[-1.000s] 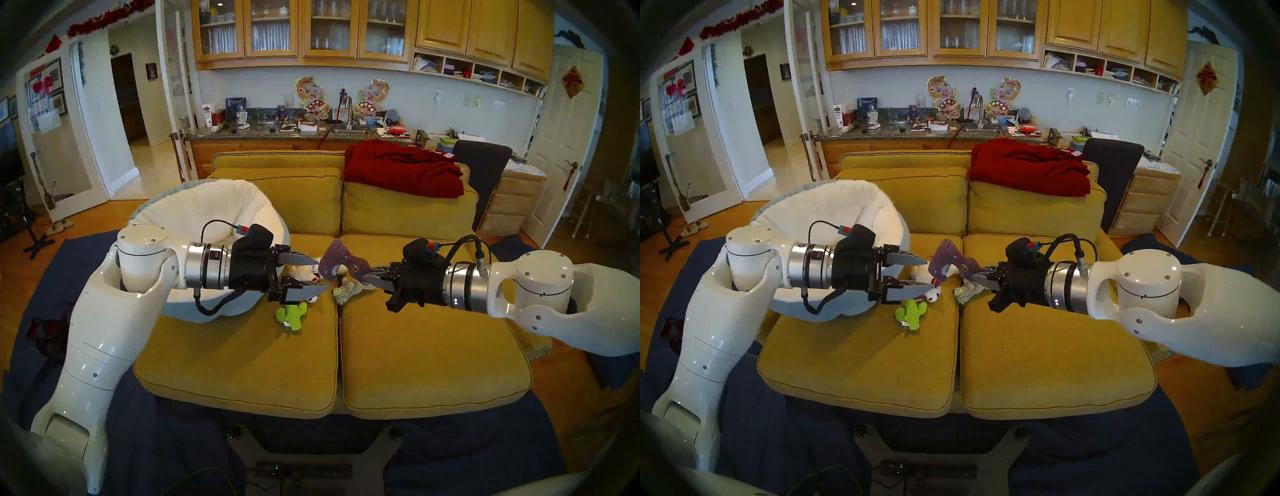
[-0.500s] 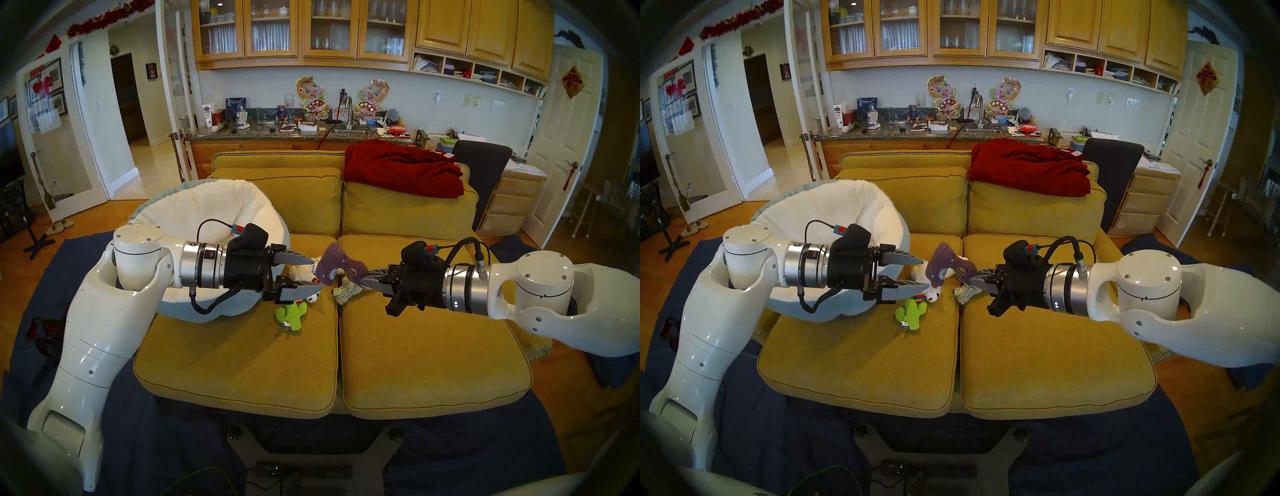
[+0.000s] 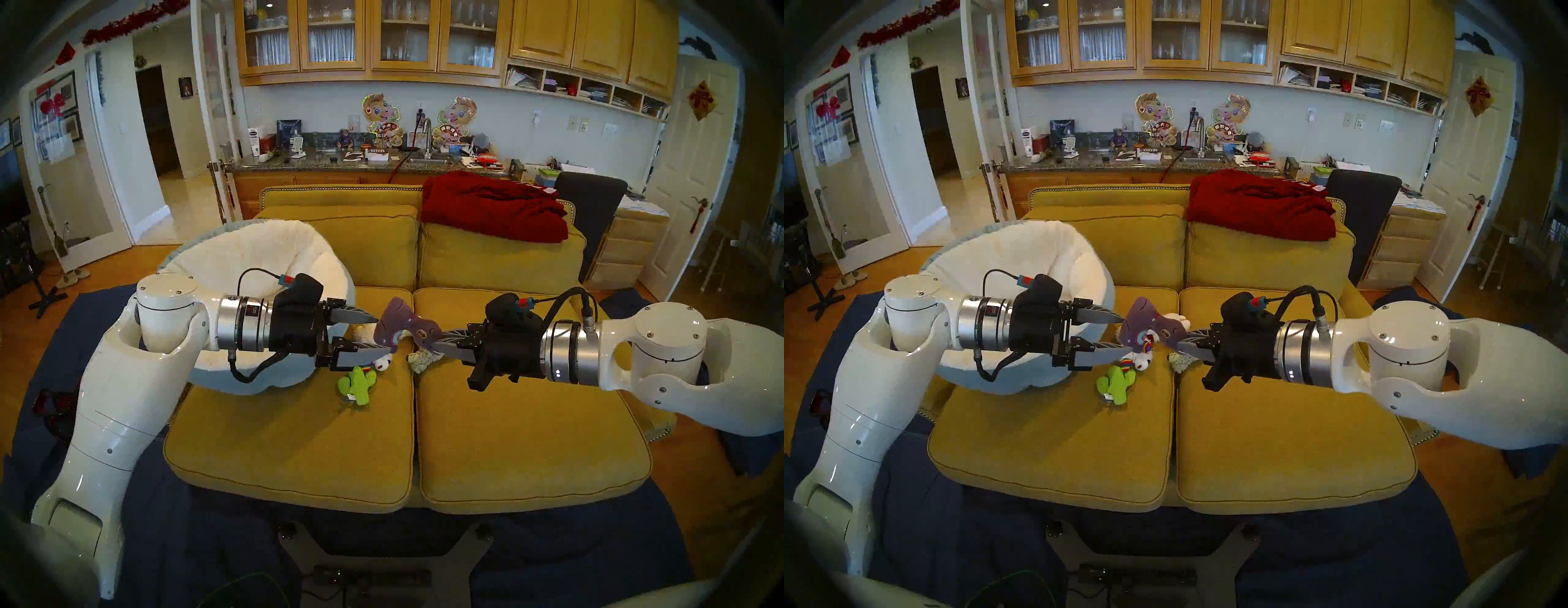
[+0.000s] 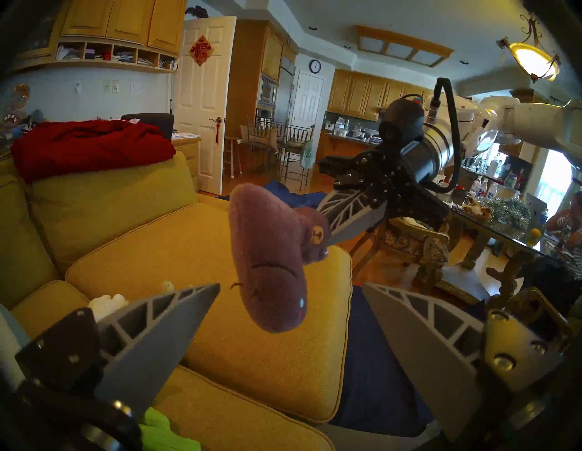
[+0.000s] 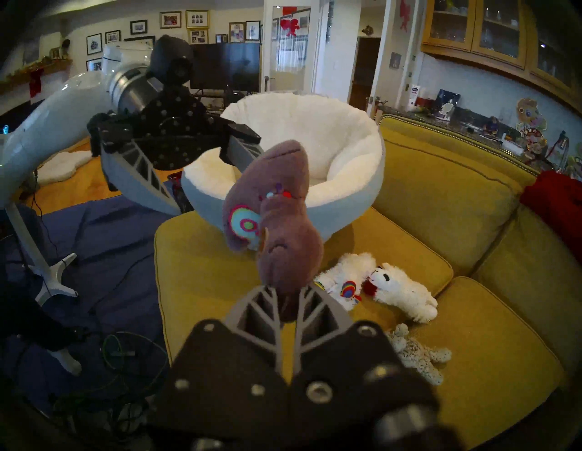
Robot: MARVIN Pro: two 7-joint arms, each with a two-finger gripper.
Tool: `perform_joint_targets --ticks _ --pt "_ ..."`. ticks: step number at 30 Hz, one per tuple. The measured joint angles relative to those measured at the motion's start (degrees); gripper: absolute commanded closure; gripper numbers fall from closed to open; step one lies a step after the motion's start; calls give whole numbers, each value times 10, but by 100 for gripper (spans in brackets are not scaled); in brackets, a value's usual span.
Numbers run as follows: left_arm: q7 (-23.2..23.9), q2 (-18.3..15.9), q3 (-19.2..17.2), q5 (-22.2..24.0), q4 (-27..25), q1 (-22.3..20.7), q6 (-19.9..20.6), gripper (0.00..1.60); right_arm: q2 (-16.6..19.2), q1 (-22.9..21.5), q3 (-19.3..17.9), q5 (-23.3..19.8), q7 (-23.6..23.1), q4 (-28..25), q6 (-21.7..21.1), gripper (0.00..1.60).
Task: Put toys into dog bed
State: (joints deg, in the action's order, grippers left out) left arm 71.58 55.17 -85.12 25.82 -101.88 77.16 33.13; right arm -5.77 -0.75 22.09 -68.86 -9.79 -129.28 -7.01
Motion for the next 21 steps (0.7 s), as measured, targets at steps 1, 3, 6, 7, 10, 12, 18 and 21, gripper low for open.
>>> perform_joint_targets --ticks 1,3,6,7,10,12,18,21 --pt "0 0 0 0 0 0 0 0 0 -1 1 -1 -1 -1 0 160" --pt "1 0 0 0 0 -1 0 0 0 -4 3 -4 -5 -3 0 160" --pt "1 1 0 1 -1 -1 0 0 0 -8 6 -8 -10 -6 0 160" --pt "1 1 0 1 -1 -1 0 0 0 -10 7 -9 -12 -7 0 160" --pt "1 2 0 1 -2 -1 0 0 0 -15 10 -12 -16 -10 0 160" --pt "1 3 0 2 -2 -1 0 0 0 -17 13 -14 -18 -12 0 160" --pt "1 6 0 4 -4 -1 1 0 0 -25 21 -16 -24 -15 0 160" --pt "0 7 0 5 -5 -2 4 81 0 -29 26 -17 -25 -15 0 160"
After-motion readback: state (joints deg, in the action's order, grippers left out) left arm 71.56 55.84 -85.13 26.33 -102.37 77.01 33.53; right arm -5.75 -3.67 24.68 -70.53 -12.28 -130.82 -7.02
